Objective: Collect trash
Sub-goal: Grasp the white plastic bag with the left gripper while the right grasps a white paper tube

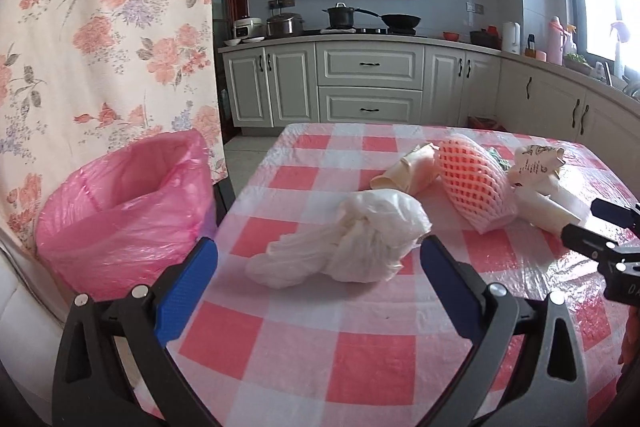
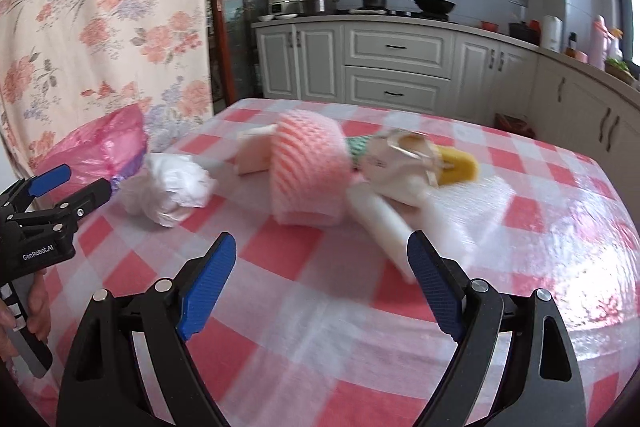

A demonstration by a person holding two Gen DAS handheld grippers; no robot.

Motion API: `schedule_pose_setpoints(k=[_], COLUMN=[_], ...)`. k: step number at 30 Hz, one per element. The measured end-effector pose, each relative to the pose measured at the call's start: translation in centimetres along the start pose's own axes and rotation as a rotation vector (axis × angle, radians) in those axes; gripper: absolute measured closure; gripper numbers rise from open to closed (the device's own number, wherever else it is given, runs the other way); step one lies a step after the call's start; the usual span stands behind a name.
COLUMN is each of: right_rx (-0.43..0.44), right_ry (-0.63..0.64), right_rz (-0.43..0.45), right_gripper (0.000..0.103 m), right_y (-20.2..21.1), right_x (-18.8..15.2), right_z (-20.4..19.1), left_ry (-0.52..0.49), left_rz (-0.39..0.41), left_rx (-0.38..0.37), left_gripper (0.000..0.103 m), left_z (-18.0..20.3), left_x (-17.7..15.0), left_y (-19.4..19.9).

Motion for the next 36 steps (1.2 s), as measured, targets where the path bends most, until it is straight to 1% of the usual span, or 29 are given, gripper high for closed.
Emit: schedule_pose_setpoints(k=[3,4,6,11,12,14,15,17,21,24,26,27,28,29,30,32,33,35,36], right_rx=[-0.041,-0.042,-0.025,0.003,0.004,0.005,0.003,0.007,-0.007,-0.009,-0.017,-0.019,-0.019,-0.016,-0.014,-0.004,0.0,0.008,0.01], right_ry=[-0.026,-0.03,-0.034,0.025,0.031,0.042,0.044,0.036,0.04,0.031,0.024,0.022,0.02,0.019,0.018,0.018,0.019,0.02,0.021], right_rz=[-0.005,-0.006,-0.006,-0.027,-0.036,-0.059,-0.073,-0.114,-0.149,-0.183,-0.205,-0.208,-0.209,-0.209,-0.209,-0.209,-0.208,-0.206,-0.204], right_gripper=[0.02,0.02,0.024,0.038,0.04,0.047,0.049,0.056,0.06,0.064,0.07,0.071,0.072,0.074,0.075,0.078,0.079,0.082,0.082], right_y=[0.0,0.0,-0.1,-1.4,-1.9,-3.0,-3.6,-4.6,-5.4,-6.1,-6.5,-6.5,-6.5,-6.5,-6.5,-6.6,-6.6,-6.5,-6.5], right_x=[-0.3,-0.3,-0.2,0.5,0.6,0.8,0.9,0.9,0.7,0.4,0.2,0.1,0.1,0.0,0.0,0.0,0.0,0.0,0.0], right_z=[2.1,2.6,2.7,1.8,1.8,1.8,1.8,2.1,2.5,3.1,3.2,3.3,3.3,3.4,3.4,3.3,3.3,3.2,3.2], left_ry=[-0.008,-0.008,-0.008,-0.007,-0.011,-0.019,-0.022,-0.033,-0.036,-0.027,-0.022,-0.024,-0.028,-0.035,-0.047,-0.062,-0.067,-0.075,-0.078], left_rz=[-0.011,-0.014,-0.02,-0.026,-0.025,-0.027,-0.029,-0.034,-0.051,-0.085,-0.1,-0.104,-0.112,-0.12,-0.129,-0.144,-0.154,-0.166,-0.166], left_rx=[0.003,0.008,0.009,0.007,0.006,0.004,0.002,-0.002,-0.024,-0.037,-0.043,-0.044,-0.048,-0.057,-0.065,-0.084,-0.1,-0.12,-0.121], left_gripper=[0.005,0.005,0.005,0.005,0.005,0.005,0.005,0.005,0.005,0.005,0.005,0.005,0.007,0.012,0.014,0.027,0.031,0.046,0.048], left_z=[0.8,0.9,1.0,1.1,1.2,1.4,1.4,1.6,2.0,2.1,2.2,2.3,2.4,2.6,2.9,3.4,3.6,4.0,4.1], left_x=[0.2,0.4,0.5,1.0,1.1,1.2,1.3,1.3,1.4,1.5,1.7,1.7,1.7,1.6,1.6,1.4,1.2,1.0,0.9], left_y=[-1.0,-1.5,-2.0,-3.2,-3.5,-3.9,-4.1,-4.6,-5.7,-6.9,-7.5,-7.6,-7.9,-8.1,-8.2,-8.5,-8.5,-8.5,-8.5])
Point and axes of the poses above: each gripper's, at about its wrist camera, not at the fingertips, and y roughly against the way its jaws point, z to its right, x to its top, the point moved 4 cm from there along -y, roughly the way its jaws point, and after that the axes turned 4 degrees about x, right-handed, at the moved point
